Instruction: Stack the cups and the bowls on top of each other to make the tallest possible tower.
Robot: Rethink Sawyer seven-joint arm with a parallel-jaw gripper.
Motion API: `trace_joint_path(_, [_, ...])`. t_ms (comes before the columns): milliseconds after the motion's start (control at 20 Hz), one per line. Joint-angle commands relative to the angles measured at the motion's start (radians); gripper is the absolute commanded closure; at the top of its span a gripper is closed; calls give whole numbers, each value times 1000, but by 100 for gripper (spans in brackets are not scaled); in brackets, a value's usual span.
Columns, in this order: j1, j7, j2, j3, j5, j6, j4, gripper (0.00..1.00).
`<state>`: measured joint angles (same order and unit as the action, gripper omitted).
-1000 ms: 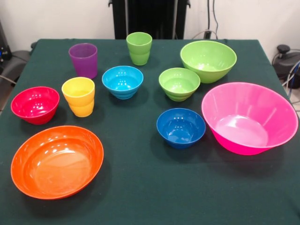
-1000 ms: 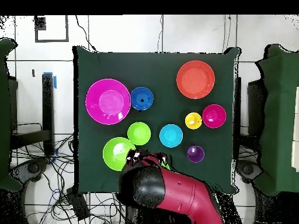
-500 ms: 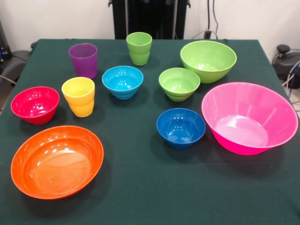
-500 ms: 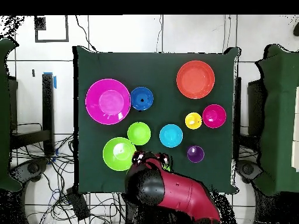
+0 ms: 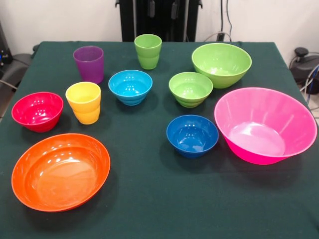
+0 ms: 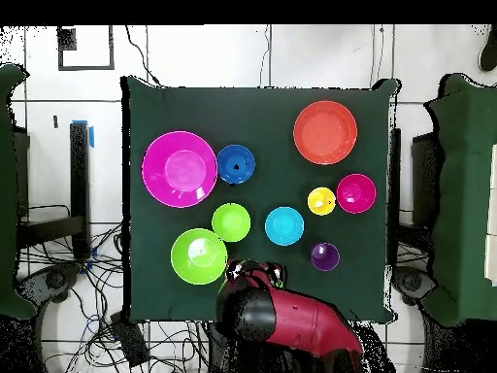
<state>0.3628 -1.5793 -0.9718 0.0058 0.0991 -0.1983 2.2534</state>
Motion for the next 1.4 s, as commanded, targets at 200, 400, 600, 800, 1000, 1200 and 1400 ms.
trace_joint_path(200, [17, -108, 183, 85, 86, 105, 31, 0])
trace_joint_path(400, [26, -113, 243, 84, 99, 143, 11, 0])
trace_joint_path(600, [20, -141, 345, 76, 107, 235, -20, 0])
trace_joint_path(800, [8, -170, 445, 59, 113, 340, -49, 0])
trace_joint_path(1000, [-1, -188, 500, 44, 112, 404, -56, 0])
trace_joint_path(1200, [-3, -184, 507, 41, 111, 414, -60, 0])
trace_joint_path(1400, [-8, -170, 483, 37, 106, 392, -62, 0])
